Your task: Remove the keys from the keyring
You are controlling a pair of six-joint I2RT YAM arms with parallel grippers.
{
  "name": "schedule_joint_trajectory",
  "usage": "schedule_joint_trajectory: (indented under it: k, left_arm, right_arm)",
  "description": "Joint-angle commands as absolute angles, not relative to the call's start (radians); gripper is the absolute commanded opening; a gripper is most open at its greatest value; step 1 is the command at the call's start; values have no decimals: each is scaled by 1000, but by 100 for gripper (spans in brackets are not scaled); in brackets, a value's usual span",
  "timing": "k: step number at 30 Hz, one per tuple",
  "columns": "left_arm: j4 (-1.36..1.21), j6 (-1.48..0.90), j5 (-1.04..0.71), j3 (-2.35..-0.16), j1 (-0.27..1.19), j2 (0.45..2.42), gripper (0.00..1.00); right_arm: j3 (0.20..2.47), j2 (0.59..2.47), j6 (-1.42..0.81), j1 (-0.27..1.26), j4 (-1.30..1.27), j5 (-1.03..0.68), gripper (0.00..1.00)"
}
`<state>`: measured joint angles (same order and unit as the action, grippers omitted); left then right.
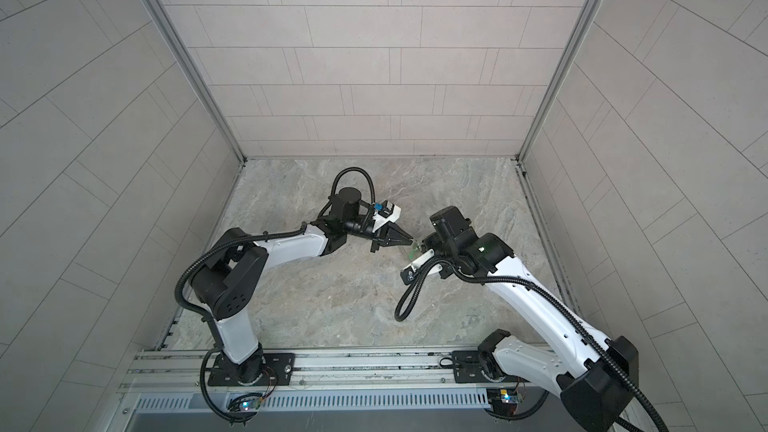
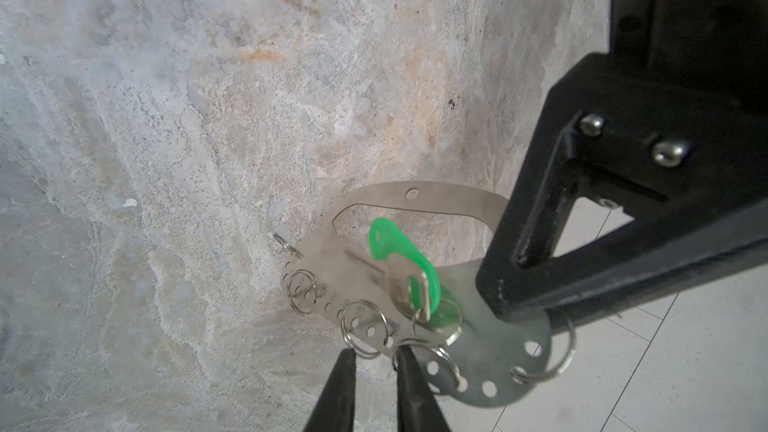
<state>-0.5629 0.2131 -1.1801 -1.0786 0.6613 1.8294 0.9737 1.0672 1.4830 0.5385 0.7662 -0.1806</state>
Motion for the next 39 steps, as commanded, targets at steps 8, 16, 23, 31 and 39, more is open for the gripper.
schedule_joint_trajectory:
  k: [8,16,23,31,39]
  left_arm:
    - [-645,188,-1211,-1099,672,1838,0]
    - [-652,181,-1210,-1095,669,1838,0]
    - [-652,185,-1207,-1090,667,1837,0]
    - [-656,175,-1204,-1092,664,1838,0]
    - [-768,77,-1207,-1082,655,1850,0]
  right_arm:
    - [961,1055,1398,546,634,-165,21]
    - [994,1069,1300,545,674,-174,9]
    - [997,1047,1285,545,695,-176,1]
    - [1027,1015,1213,533,785,-186,17]
    - [887,889,1157,534,644,-163,34]
